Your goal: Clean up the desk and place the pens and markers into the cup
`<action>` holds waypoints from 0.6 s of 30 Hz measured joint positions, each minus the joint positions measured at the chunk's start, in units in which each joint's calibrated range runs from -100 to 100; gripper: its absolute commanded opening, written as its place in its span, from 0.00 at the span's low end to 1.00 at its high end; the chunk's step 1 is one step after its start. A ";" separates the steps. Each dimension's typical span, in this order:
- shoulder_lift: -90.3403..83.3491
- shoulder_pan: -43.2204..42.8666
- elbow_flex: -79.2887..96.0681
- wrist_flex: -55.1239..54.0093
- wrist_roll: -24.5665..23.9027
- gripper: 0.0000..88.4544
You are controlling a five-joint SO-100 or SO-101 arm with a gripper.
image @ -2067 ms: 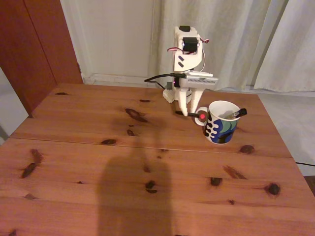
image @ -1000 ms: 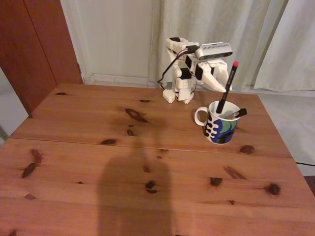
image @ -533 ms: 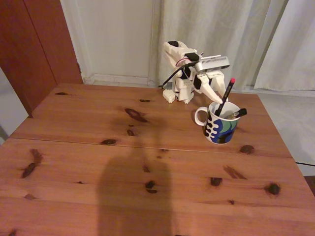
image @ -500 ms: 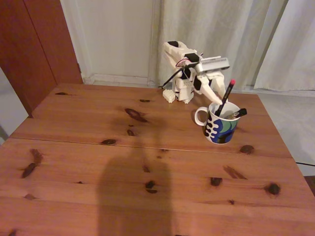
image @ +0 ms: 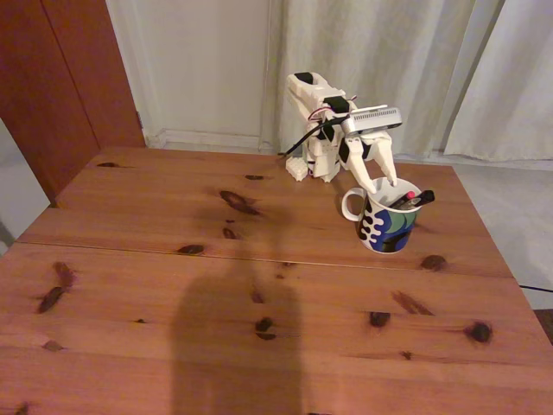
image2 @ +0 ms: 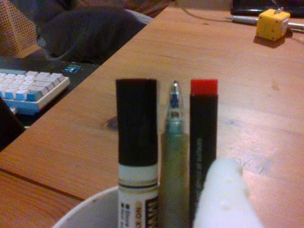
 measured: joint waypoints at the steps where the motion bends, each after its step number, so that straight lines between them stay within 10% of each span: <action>1: 0.00 0.07 0.00 0.00 0.00 0.19; 18: -18.56 13.20 6.20 -0.25 -4.05 0.19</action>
